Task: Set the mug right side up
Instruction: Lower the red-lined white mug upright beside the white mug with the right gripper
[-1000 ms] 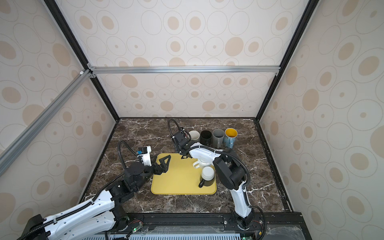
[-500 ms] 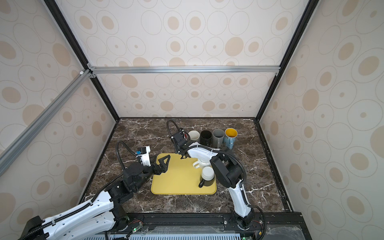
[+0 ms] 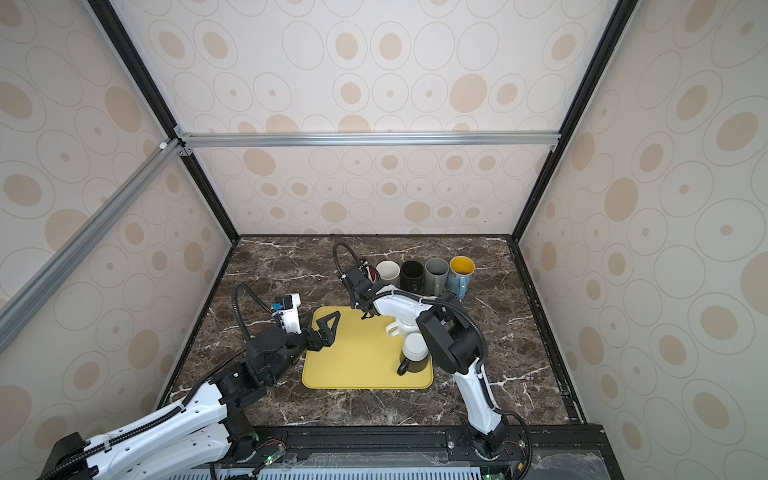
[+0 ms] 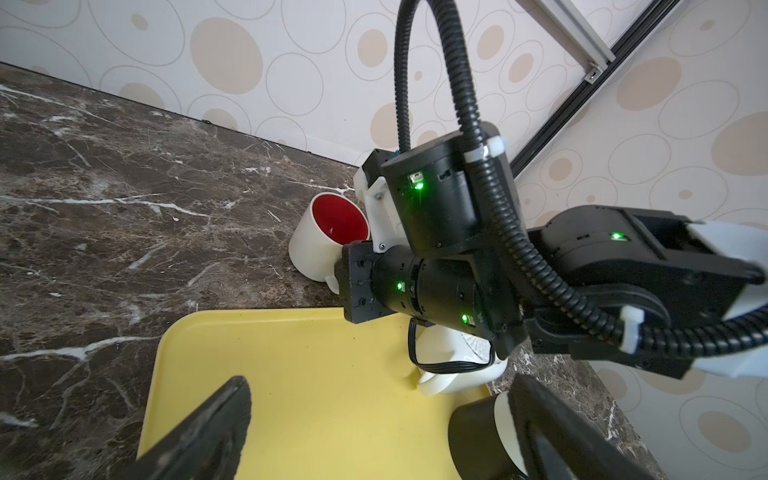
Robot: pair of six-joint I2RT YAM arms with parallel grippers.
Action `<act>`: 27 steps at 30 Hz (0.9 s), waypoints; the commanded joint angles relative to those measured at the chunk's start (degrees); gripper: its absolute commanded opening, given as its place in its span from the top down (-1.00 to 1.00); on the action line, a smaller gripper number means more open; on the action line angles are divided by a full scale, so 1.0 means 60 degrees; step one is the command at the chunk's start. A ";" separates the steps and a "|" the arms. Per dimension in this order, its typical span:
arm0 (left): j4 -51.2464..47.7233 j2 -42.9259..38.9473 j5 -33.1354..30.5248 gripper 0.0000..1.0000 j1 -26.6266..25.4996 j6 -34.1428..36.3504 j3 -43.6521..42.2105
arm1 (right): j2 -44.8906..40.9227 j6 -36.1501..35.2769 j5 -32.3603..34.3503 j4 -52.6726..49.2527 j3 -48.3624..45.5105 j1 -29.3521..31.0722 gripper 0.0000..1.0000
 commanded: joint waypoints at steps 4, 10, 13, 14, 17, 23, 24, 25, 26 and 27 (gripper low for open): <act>0.0207 -0.0144 -0.0096 -0.96 0.0043 0.0060 -0.0022 | 0.0265 0.0245 0.0583 0.0157 0.0606 -0.0062 1.00; 0.0138 -0.0237 -0.0147 -0.96 0.0038 0.0048 -0.0038 | 0.0297 0.0378 0.0562 0.0076 0.0622 -0.0061 0.86; 0.0125 -0.0275 -0.0143 -0.97 0.0038 0.0041 -0.0023 | 0.0296 0.0375 0.0448 -0.0055 0.0709 -0.0062 0.49; 0.0112 -0.0303 -0.0154 -0.96 0.0039 0.0041 -0.0023 | 0.0271 0.0377 0.0425 -0.0074 0.0720 -0.0060 0.41; 0.0080 -0.0341 -0.0154 -0.97 0.0047 0.0043 -0.0023 | 0.0181 0.0421 0.0328 -0.0041 0.0638 -0.0056 0.20; 0.0082 -0.0436 -0.0154 -0.98 0.0051 0.0035 -0.0082 | -0.0059 0.0501 0.0074 -0.0144 0.0515 -0.0035 -0.02; 0.0104 -0.0450 -0.0154 -0.98 0.0038 0.0027 -0.0089 | -0.0157 0.0527 0.0043 -0.0116 0.0439 -0.0036 -0.02; 0.0108 -0.0451 -0.0154 -0.98 0.0038 0.0037 -0.0096 | -0.0246 0.0572 0.0019 -0.0118 0.0359 -0.0040 -0.02; 0.0108 -0.0440 -0.0154 -0.99 0.0038 0.0041 -0.0096 | -0.0390 0.0580 -0.0031 -0.0070 0.0219 -0.0042 -0.02; 0.0124 -0.0424 -0.0154 -0.99 0.0038 0.0067 -0.0085 | -0.0571 0.0594 -0.0058 0.0014 0.0076 -0.0023 -0.02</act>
